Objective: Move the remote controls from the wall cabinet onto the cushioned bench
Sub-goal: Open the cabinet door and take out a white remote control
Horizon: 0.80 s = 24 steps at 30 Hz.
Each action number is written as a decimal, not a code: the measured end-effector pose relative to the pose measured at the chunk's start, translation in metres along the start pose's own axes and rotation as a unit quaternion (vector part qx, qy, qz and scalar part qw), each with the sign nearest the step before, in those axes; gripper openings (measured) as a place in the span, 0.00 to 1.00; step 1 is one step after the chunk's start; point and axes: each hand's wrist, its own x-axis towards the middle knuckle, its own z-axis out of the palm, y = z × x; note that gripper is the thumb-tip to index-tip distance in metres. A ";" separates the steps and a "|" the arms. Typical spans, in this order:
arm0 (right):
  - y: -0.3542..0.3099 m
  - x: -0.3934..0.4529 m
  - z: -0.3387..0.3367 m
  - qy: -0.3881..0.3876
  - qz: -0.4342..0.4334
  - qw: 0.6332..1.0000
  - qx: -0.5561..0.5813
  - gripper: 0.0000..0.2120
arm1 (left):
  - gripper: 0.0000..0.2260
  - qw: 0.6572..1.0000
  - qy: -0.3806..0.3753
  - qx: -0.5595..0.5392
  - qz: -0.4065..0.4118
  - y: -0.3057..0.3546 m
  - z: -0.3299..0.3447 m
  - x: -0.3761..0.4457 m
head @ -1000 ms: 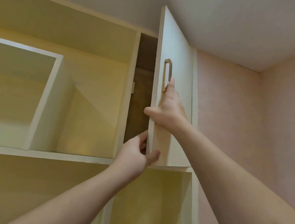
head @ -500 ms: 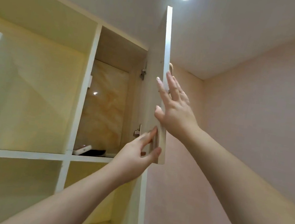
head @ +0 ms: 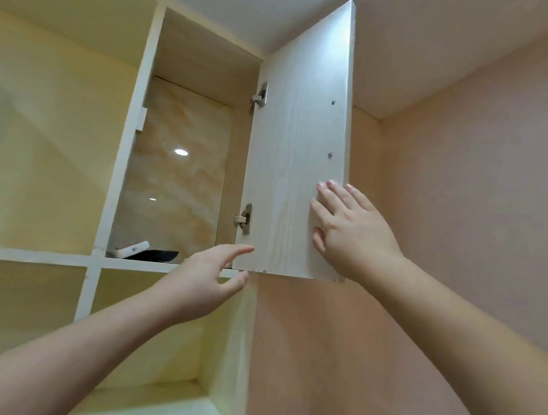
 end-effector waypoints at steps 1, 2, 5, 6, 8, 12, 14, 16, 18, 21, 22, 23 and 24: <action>0.004 -0.003 0.002 -0.005 -0.009 1.000 0.009 0.27 | 0.20 1.000 0.000 0.013 -0.008 -0.004 0.001 0.000; 0.005 -0.004 0.004 0.004 -0.012 1.000 0.015 0.27 | 0.20 1.000 0.000 0.025 -0.013 -0.008 0.002 -0.002; 0.001 -0.002 0.004 0.034 -0.003 0.999 0.019 0.25 | 0.20 0.997 -0.005 0.076 -0.023 -0.019 0.002 -0.007; -0.002 0.001 0.002 0.037 0.003 0.999 0.019 0.24 | 0.20 0.995 -0.007 0.091 -0.032 -0.022 0.001 -0.009; -0.010 0.006 0.000 0.050 0.017 0.998 0.027 0.22 | 0.20 0.993 -0.005 0.107 -0.053 -0.026 -0.003 -0.015; -0.029 0.010 -0.001 0.065 0.016 0.993 0.093 0.20 | 0.21 0.985 0.001 0.148 -0.088 -0.036 -0.015 -0.024; -0.043 0.012 0.002 0.074 -0.002 0.989 0.126 0.19 | 0.21 0.980 0.004 0.176 -0.095 -0.039 -0.024 -0.028; -0.056 0.016 0.008 0.072 -0.014 0.984 0.165 0.19 | 0.21 0.975 0.010 0.199 -0.096 -0.041 -0.033 -0.032; -0.070 0.021 0.015 0.073 -0.025 0.977 0.198 0.19 | 0.21 0.970 0.016 0.216 -0.108 -0.044 -0.041 -0.038; -0.093 0.027 0.025 0.068 -0.040 0.969 0.235 0.19 | 0.22 0.963 0.013 0.241 -0.123 -0.054 -0.053 -0.045; -0.101 0.030 0.028 0.065 -0.043 0.966 0.247 0.19 | 0.22 0.960 0.012 0.249 -0.126 -0.058 -0.057 -0.047; -0.108 0.032 0.032 0.063 -0.047 0.963 0.258 0.19 | 0.22 0.958 0.011 0.258 -0.128 -0.062 -0.061 -0.048; -0.115 0.035 0.035 0.059 -0.051 0.960 0.270 0.20 | 0.22 0.955 0.011 0.266 -0.129 -0.066 -0.065 -0.049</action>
